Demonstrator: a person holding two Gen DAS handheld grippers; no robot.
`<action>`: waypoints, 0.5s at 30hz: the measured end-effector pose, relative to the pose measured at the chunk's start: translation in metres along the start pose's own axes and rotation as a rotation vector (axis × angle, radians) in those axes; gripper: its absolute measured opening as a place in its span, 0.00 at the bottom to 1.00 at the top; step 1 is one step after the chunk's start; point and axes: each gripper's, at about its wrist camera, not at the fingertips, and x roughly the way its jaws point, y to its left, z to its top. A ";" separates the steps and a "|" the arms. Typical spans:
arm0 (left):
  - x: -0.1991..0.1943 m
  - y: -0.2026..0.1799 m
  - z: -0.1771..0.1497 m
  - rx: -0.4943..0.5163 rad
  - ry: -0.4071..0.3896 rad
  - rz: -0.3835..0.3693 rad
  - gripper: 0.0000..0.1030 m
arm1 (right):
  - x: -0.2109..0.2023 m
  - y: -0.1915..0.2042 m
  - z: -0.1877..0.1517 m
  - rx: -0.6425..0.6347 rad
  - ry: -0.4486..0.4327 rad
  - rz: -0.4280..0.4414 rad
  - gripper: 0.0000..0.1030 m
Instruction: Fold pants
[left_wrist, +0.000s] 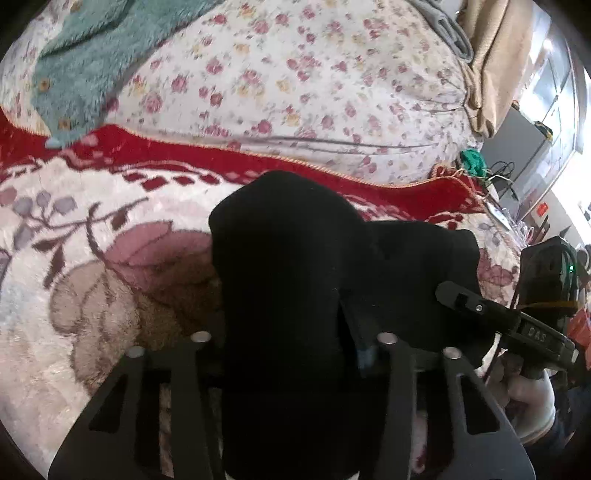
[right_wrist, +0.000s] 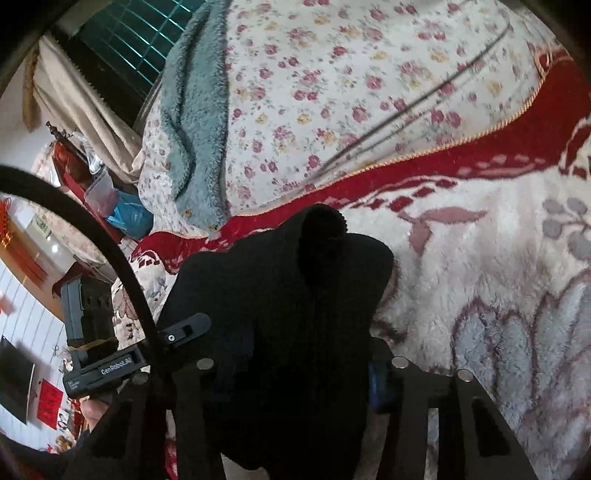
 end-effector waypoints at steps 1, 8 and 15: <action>-0.004 -0.002 0.001 0.005 -0.002 -0.001 0.40 | -0.004 0.004 0.000 -0.004 -0.008 0.001 0.44; -0.025 -0.009 0.000 -0.015 -0.010 -0.014 0.37 | -0.022 0.018 -0.005 0.000 -0.038 0.028 0.43; -0.035 -0.023 0.005 0.010 0.005 0.007 0.37 | -0.035 0.023 -0.014 0.017 -0.069 0.056 0.42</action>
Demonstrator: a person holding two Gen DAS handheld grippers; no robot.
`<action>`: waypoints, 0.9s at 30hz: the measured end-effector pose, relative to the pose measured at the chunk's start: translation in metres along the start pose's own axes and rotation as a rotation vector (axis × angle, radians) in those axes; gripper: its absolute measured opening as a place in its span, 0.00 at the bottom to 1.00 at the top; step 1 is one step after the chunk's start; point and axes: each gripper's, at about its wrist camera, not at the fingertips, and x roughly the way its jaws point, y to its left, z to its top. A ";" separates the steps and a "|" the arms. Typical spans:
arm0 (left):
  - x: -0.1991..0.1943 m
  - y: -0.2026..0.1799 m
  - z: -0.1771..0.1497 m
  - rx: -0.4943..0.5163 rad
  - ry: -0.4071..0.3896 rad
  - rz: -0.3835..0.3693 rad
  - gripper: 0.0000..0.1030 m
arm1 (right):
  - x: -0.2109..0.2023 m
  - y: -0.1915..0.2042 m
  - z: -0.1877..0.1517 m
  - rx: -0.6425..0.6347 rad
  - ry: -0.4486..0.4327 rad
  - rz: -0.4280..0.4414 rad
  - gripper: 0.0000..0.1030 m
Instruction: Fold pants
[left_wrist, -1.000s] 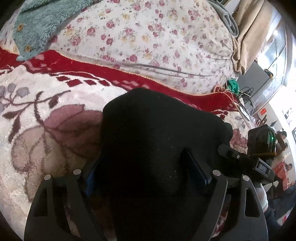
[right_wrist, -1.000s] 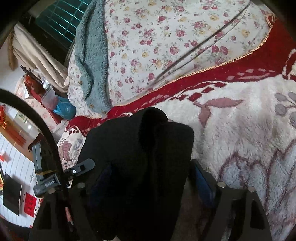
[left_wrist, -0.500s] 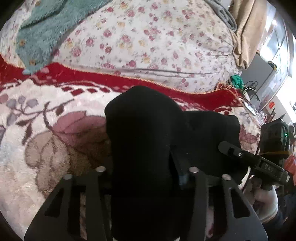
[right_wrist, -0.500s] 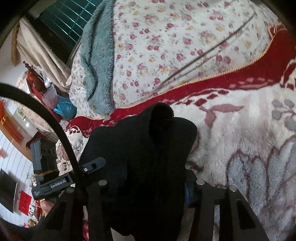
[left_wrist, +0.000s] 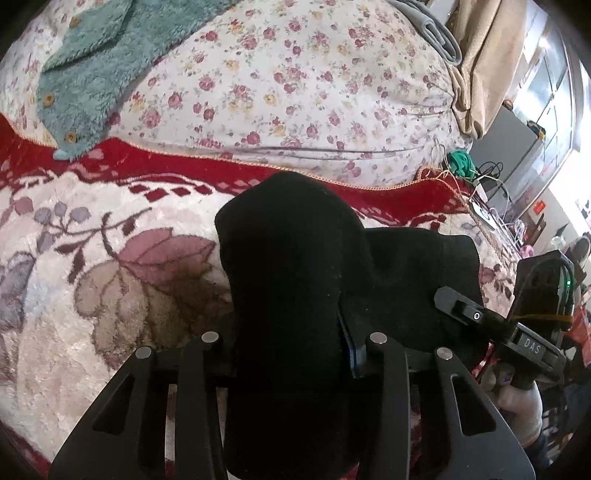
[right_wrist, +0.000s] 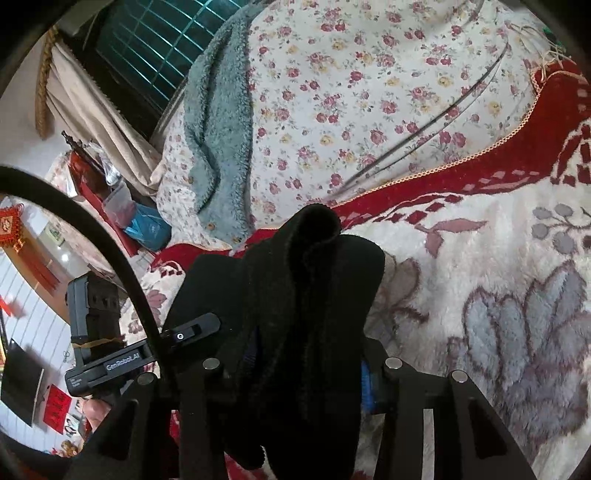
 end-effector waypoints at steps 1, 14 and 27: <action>-0.001 -0.002 0.001 0.004 -0.003 0.004 0.37 | -0.001 0.000 0.000 0.002 -0.004 0.003 0.42; -0.021 -0.025 0.021 0.059 -0.048 0.021 0.37 | -0.020 0.011 0.015 -0.002 -0.070 0.028 0.42; -0.029 -0.022 0.026 0.058 -0.069 0.035 0.37 | -0.016 0.019 0.024 -0.016 -0.065 0.041 0.42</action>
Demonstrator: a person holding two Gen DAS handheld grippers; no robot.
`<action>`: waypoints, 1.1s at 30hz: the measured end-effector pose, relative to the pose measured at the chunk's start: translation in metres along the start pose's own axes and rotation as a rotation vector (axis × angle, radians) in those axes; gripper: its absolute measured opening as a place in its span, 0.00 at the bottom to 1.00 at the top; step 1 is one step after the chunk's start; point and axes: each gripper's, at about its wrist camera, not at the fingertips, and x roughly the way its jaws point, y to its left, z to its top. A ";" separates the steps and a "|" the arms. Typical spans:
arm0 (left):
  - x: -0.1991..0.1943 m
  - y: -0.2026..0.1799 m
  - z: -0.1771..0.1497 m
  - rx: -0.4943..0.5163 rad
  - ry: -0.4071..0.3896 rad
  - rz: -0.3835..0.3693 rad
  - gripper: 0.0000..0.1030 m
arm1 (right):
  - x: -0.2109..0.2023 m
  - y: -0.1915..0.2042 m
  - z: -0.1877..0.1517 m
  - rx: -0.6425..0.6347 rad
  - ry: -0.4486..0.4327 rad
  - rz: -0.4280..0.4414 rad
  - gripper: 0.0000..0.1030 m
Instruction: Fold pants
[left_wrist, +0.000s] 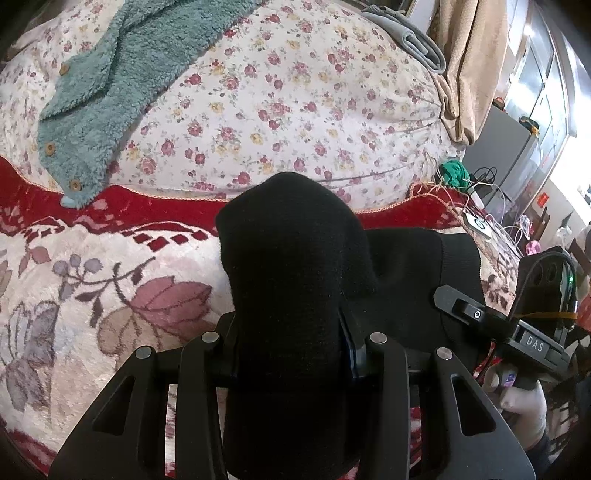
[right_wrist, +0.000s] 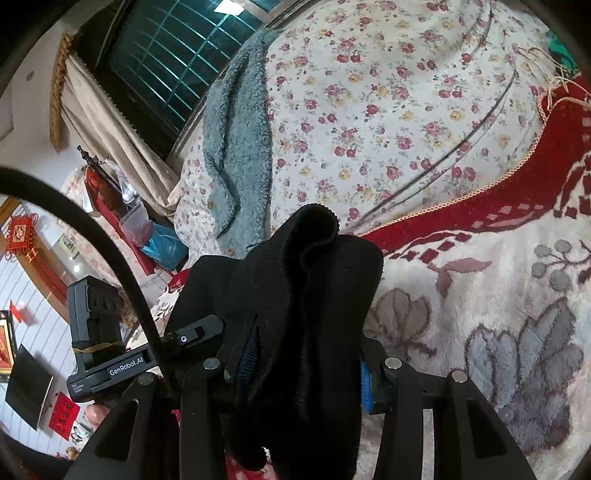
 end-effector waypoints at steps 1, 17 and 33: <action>-0.001 0.002 0.000 -0.004 -0.002 0.002 0.37 | 0.002 0.001 0.001 -0.001 0.002 0.004 0.42; -0.046 0.073 0.000 -0.071 -0.046 0.122 0.37 | 0.076 0.048 0.000 -0.009 0.101 0.105 0.42; -0.076 0.189 -0.031 -0.268 -0.024 0.280 0.37 | 0.208 0.104 -0.030 -0.014 0.314 0.193 0.42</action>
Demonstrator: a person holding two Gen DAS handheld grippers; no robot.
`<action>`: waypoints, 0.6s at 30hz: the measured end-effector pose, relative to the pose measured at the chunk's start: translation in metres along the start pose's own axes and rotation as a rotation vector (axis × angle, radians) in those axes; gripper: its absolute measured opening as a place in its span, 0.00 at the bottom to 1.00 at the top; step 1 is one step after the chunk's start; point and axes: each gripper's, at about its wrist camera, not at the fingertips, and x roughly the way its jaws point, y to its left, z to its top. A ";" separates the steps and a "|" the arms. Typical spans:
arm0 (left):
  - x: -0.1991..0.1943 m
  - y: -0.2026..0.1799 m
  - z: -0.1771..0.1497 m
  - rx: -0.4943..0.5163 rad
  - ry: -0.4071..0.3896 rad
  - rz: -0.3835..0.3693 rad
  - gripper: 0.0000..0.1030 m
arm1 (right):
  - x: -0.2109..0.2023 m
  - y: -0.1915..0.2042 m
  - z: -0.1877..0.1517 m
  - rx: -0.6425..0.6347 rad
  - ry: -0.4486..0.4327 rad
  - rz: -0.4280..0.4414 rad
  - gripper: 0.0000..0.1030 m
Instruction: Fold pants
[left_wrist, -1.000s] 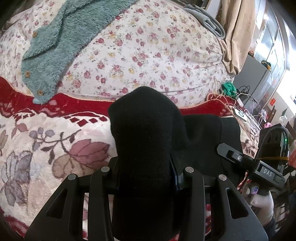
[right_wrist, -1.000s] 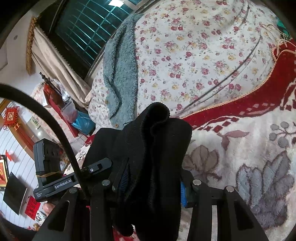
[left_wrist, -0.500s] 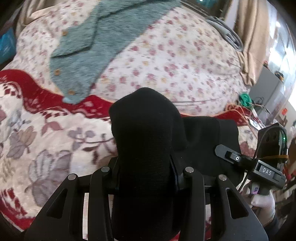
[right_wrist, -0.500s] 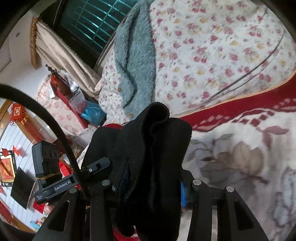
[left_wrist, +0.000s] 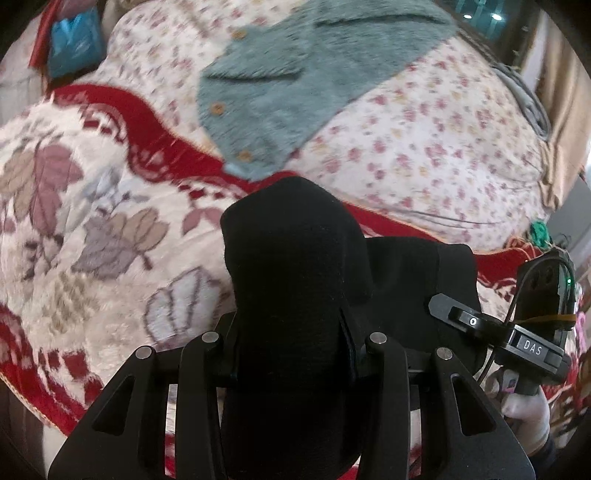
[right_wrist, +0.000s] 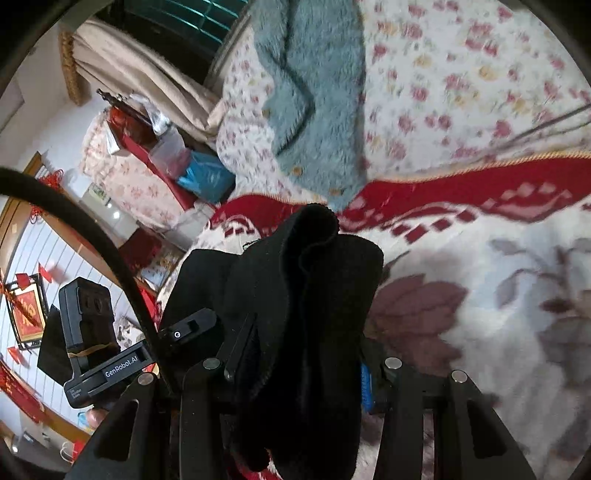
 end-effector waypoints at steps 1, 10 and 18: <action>0.004 0.006 -0.001 -0.012 0.008 0.007 0.37 | 0.006 -0.001 0.000 0.007 0.010 0.000 0.42; 0.029 0.032 -0.008 -0.027 0.033 0.064 0.63 | 0.045 -0.016 -0.006 -0.037 0.071 -0.160 0.62; 0.004 0.038 -0.010 -0.103 -0.010 0.119 0.67 | 0.007 0.018 -0.005 -0.208 0.041 -0.267 0.62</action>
